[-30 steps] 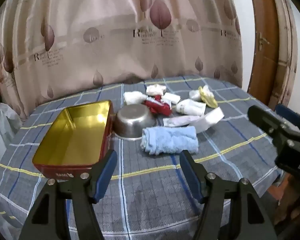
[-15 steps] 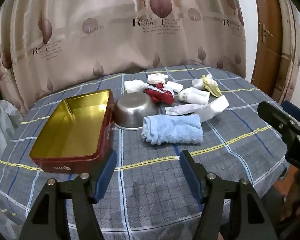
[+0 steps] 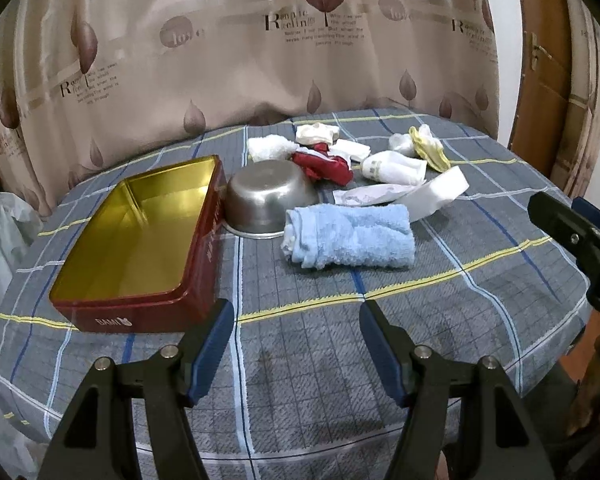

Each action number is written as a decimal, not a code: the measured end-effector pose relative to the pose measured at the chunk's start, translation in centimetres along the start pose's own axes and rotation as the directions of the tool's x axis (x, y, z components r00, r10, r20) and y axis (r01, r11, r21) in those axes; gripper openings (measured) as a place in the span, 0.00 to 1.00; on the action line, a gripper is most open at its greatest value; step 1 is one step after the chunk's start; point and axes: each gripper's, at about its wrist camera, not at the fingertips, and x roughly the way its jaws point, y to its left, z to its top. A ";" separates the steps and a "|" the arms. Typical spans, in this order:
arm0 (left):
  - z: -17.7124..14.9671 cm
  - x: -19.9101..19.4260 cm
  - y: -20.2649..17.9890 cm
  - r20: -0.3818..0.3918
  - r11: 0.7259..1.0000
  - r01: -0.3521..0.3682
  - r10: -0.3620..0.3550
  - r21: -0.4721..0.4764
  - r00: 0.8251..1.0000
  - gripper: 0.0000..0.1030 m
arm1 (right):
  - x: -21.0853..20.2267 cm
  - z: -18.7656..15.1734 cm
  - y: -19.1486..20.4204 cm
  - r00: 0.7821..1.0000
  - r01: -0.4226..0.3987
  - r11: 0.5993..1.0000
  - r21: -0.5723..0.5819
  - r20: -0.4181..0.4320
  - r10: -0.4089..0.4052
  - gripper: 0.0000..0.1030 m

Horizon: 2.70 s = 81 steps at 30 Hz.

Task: Organize soft objects
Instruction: 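Reach the left gripper to the blue towel and grasp it, then carry the blue towel over the gold tray with left while right grasps the sponge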

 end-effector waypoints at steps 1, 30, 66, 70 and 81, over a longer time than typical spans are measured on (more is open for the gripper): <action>0.1 0.1 0.0 -0.005 1.000 0.000 0.000 -0.002 1.000 0.65 | 0.1 -0.1 -0.2 1.000 -0.002 1.000 0.005 -0.004 0.002 1.00; 6.2 10.0 0.7 -0.197 0.984 0.173 -0.180 -0.054 0.964 0.65 | 5.0 -1.3 -5.7 0.992 0.006 0.991 0.137 -0.129 0.012 1.00; 10.1 2.1 9.1 -0.029 0.992 0.023 -0.026 -0.126 0.999 0.20 | 5.6 1.0 -3.3 0.992 -0.007 1.000 0.004 -0.129 0.008 1.00; 10.3 2.3 11.8 -0.029 0.990 -0.035 0.032 -0.135 0.999 0.20 | 6.5 1.6 -2.3 0.988 -0.023 0.999 -0.044 -0.151 0.016 1.00; 10.6 8.3 19.8 -0.151 0.971 -0.163 0.137 -0.176 0.979 0.21 | 9.0 2.2 -1.6 0.982 -0.052 0.995 -0.082 -0.186 0.036 1.00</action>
